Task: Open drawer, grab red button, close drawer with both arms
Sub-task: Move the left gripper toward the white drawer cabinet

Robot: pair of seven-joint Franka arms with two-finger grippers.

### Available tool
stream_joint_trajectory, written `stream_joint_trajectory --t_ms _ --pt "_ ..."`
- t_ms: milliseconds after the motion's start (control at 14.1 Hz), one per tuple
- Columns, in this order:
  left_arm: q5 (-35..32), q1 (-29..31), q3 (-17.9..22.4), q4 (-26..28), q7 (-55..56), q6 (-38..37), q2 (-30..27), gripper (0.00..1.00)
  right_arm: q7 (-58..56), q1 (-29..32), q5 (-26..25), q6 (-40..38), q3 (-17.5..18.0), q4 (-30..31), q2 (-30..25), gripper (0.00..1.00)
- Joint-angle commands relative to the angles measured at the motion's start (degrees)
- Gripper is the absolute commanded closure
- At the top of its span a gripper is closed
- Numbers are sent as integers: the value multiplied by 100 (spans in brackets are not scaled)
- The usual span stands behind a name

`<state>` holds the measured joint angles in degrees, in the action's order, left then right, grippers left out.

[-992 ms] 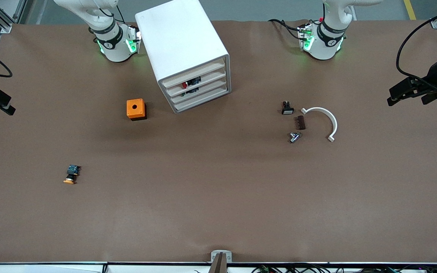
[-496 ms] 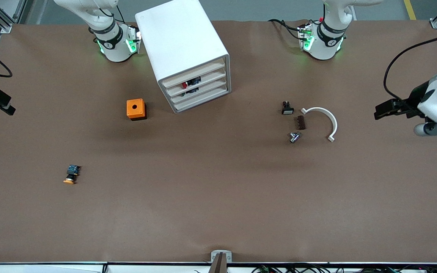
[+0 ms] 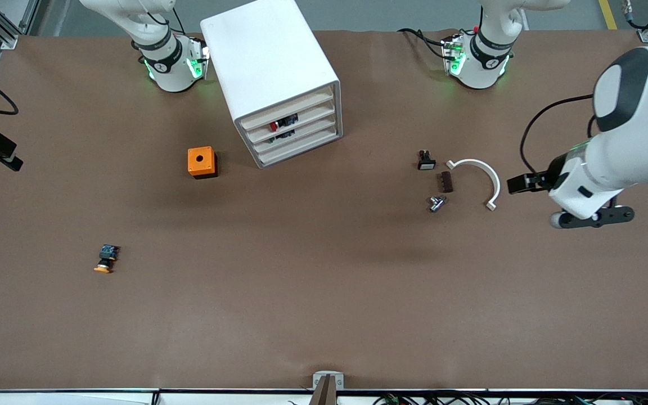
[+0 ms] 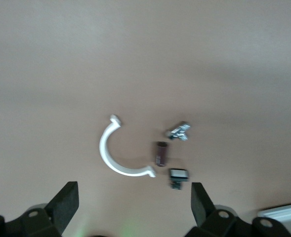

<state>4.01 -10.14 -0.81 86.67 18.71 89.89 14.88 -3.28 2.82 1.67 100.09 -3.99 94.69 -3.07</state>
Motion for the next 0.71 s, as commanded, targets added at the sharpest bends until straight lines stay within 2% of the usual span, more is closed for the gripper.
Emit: stream_joint_trajectory --t_ms 0,354,638 --pt "712 -110 11 -343 1137 -86 331 0 91 25 -79 -42 39 -126 61 0" --pt "2040 -488 11 -730 4100 -86 919 0 82 25 -79 -42 39 -126 61 0" --pt "2489 -919 -7 -774 5482 -77 1306 0 82 25 -79 -42 39 -126 61 0"
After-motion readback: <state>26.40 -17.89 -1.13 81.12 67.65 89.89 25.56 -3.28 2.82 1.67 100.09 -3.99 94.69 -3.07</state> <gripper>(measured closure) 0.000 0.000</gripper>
